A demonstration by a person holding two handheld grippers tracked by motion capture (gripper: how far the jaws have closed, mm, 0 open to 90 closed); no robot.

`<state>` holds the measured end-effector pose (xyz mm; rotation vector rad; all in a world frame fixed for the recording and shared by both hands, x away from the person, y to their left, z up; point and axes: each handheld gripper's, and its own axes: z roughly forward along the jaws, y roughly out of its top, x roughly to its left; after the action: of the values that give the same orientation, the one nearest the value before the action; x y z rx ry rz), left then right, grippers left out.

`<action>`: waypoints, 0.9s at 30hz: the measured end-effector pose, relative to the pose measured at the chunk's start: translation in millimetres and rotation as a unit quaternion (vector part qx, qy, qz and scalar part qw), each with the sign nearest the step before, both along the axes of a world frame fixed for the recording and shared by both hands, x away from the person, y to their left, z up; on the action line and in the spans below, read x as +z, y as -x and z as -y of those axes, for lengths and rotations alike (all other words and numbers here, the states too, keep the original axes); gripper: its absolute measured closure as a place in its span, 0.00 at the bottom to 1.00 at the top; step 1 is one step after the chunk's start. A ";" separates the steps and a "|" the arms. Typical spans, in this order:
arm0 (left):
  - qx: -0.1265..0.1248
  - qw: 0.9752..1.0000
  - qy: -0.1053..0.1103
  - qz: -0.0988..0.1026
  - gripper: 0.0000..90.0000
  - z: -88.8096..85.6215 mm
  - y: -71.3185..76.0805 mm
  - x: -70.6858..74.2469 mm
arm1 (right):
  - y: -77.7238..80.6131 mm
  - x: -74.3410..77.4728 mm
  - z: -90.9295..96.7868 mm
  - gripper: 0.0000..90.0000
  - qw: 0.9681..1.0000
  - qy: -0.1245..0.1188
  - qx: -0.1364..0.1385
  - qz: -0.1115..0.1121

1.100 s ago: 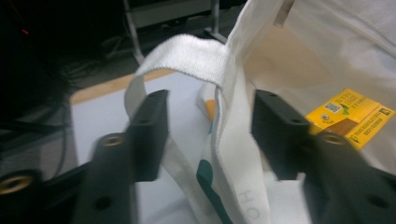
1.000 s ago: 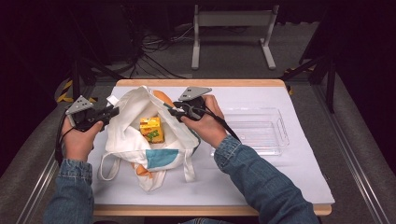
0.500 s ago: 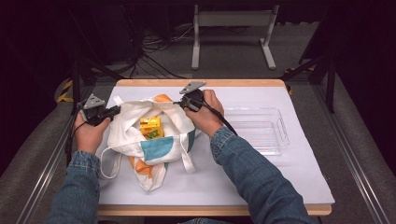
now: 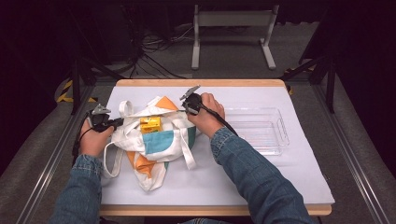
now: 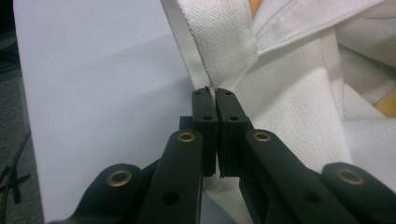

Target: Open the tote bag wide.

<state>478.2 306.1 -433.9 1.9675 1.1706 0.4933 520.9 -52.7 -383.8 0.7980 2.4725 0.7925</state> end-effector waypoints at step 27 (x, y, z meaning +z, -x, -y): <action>-0.027 0.994 0.073 0.080 0.59 -2.1 75.0 69.5 | 87.6 60.3 31.7 0.71 0.959 -0.252 0.124 0.031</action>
<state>403.1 308.2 -364.4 1.7957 1.0213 0.5123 433.3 -84.4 -323.5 0.6108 2.3669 1.5545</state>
